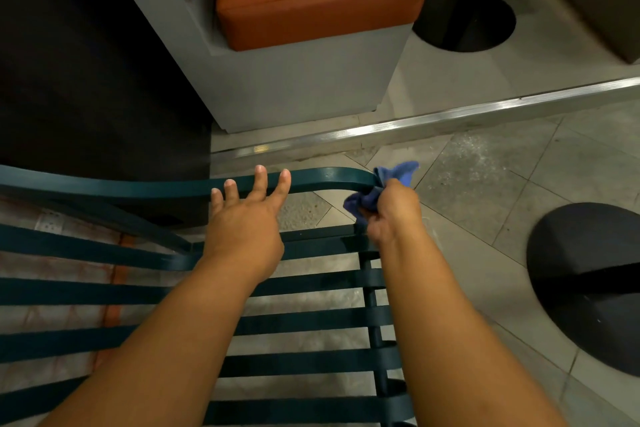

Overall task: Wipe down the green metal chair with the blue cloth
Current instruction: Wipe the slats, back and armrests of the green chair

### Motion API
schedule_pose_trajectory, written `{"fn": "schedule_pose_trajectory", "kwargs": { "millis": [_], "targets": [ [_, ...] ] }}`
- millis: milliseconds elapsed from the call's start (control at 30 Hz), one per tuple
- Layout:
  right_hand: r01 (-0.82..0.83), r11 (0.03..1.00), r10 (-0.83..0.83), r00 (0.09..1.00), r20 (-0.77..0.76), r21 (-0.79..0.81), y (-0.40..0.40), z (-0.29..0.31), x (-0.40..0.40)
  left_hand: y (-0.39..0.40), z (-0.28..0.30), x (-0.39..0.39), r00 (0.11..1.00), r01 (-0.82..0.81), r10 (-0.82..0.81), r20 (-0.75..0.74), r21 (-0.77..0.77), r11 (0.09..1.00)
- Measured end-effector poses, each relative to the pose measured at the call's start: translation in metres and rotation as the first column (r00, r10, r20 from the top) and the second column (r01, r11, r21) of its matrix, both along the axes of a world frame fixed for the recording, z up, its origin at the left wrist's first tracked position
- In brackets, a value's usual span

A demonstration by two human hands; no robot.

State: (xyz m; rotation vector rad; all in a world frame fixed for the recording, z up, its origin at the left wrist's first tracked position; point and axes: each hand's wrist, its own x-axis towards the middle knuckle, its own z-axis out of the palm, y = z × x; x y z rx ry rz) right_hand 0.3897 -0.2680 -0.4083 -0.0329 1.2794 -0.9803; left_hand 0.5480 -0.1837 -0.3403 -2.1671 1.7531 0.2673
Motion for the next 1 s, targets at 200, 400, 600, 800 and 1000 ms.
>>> {"fn": "schedule_pose_trajectory", "kwargs": {
  "millis": [200, 400, 600, 800, 1000],
  "targets": [
    [-0.015, 1.0, 0.015, 0.999, -0.048, 0.008, -0.002, 0.007, 0.006, 0.0, 0.005, 0.001, 1.0, 0.005, -0.005, -0.009, 0.026, 1.0],
    [-0.145, 0.98, 0.175, 0.953, -0.249, 0.134, -0.011, 0.024, 0.021, 0.0, 0.003, -0.001, 1.0, -0.007, 0.007, -0.002, 0.034, 0.999],
    [-0.71, 0.678, 0.449, 0.195, -0.872, 0.19, 0.04, 0.056, 0.081, -0.002, 0.003, -0.006, 0.999, -0.043, 0.042, 0.022, 0.051, 0.998],
    [-0.96, 0.269, -0.039, -0.088, -0.995, 0.075, 0.023, 0.035, 0.041, 0.002, 0.005, -0.003, 1.0, -0.012, 0.011, 0.023, 0.036, 0.999],
    [-0.741, 0.511, 0.301, 0.629, -0.717, -0.435, 0.013, -0.005, -0.011, 0.002, 0.003, -0.002, 1.0, 0.006, -0.006, 0.02, 0.022, 1.0]
  ]
}}
